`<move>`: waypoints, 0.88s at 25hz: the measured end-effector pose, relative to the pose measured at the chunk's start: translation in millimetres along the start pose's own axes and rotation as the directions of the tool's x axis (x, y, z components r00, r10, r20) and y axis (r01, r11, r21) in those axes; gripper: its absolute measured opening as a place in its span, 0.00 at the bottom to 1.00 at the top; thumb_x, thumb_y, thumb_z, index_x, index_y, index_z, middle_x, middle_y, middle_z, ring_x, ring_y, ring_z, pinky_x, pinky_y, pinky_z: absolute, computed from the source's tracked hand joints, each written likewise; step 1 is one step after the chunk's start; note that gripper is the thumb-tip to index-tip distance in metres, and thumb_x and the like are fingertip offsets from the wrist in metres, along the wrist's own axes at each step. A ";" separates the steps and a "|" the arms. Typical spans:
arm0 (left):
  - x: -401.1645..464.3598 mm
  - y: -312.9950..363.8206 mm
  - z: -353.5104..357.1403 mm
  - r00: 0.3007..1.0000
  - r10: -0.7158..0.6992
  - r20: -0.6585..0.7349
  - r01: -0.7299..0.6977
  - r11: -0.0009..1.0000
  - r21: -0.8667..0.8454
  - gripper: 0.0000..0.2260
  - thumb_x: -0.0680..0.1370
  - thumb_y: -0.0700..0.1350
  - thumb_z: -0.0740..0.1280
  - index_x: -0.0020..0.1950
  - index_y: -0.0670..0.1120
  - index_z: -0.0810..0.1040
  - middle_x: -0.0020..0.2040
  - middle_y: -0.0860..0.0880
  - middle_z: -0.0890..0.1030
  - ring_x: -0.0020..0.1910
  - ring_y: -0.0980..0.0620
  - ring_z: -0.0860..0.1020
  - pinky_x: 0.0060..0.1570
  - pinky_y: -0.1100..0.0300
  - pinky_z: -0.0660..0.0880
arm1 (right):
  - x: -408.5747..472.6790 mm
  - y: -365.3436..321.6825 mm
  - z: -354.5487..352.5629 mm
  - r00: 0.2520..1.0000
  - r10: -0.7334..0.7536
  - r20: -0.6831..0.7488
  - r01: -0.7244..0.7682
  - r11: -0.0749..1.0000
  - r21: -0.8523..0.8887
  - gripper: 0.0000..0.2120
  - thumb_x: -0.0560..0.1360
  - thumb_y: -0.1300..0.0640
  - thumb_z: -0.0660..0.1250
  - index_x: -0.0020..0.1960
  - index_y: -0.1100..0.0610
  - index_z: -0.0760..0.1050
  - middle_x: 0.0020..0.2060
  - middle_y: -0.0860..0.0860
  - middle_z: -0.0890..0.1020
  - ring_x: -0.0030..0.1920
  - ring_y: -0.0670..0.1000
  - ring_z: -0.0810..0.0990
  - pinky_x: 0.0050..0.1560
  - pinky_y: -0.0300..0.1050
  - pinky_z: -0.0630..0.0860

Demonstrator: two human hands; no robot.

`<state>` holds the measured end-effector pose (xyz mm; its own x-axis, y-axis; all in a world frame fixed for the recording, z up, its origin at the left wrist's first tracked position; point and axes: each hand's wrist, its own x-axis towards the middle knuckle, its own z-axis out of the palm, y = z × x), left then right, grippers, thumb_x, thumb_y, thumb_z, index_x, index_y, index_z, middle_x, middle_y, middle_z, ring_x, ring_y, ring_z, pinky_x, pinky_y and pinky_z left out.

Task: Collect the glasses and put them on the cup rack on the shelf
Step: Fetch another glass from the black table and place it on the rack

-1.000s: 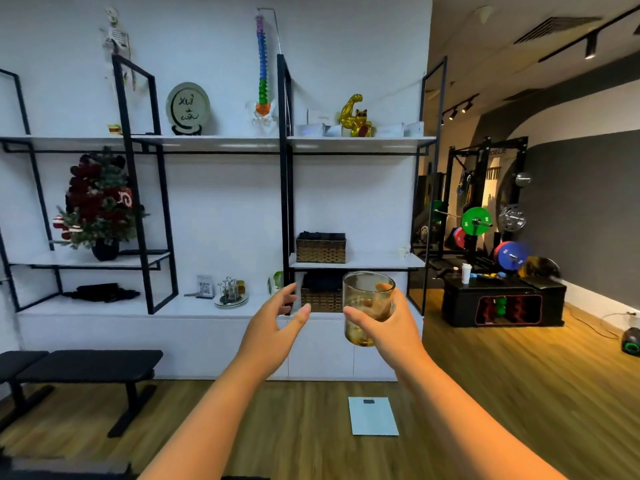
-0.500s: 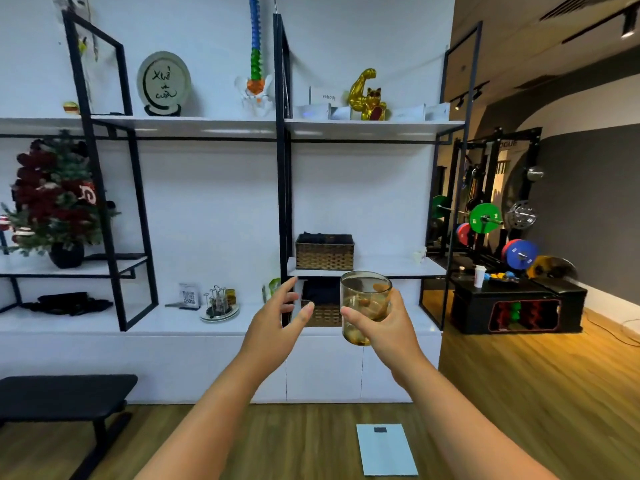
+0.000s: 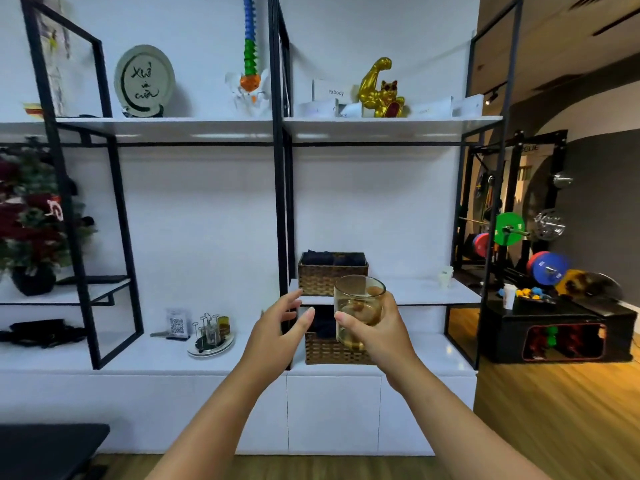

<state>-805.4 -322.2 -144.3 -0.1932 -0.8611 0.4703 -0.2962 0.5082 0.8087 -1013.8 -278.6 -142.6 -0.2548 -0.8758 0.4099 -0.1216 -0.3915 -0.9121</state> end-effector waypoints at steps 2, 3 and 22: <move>36.0 -22.1 20.5 1.000 -0.023 -0.016 0.023 0.999 -0.023 0.21 0.80 0.62 0.68 0.74 0.65 0.72 0.66 0.63 0.78 0.65 0.63 0.76 0.63 0.58 0.75 | 42.8 26.0 2.2 0.998 -0.003 0.069 0.003 1.000 0.004 0.33 0.65 0.45 0.84 0.65 0.39 0.72 0.52 0.38 0.87 0.54 0.40 0.85 0.54 0.43 0.82; 54.2 -30.9 29.5 0.999 -0.039 -0.028 0.038 0.999 -0.031 0.21 0.80 0.61 0.68 0.73 0.65 0.72 0.66 0.64 0.78 0.65 0.64 0.76 0.62 0.59 0.75 | 66.0 38.0 3.9 0.994 -0.006 0.108 0.005 1.000 0.007 0.33 0.66 0.47 0.84 0.65 0.39 0.72 0.52 0.38 0.87 0.54 0.40 0.85 0.52 0.40 0.82; 307.6 -224.5 15.7 0.922 -0.221 -0.317 0.201 0.975 -0.094 0.31 0.66 0.55 0.84 0.66 0.58 0.77 0.59 0.59 0.83 0.59 0.62 0.81 0.60 0.55 0.80 | 365.0 236.3 188.6 0.849 0.017 0.528 -0.112 0.983 0.148 0.29 0.70 0.59 0.79 0.67 0.45 0.74 0.56 0.49 0.88 0.55 0.52 0.88 0.45 0.46 0.85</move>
<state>-813.0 -701.0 -186.7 0.1835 -0.9120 0.3669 -0.2396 0.3205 0.9165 -954.6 -744.0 -209.8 0.2885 -0.8992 0.3289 0.0514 -0.3285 -0.9431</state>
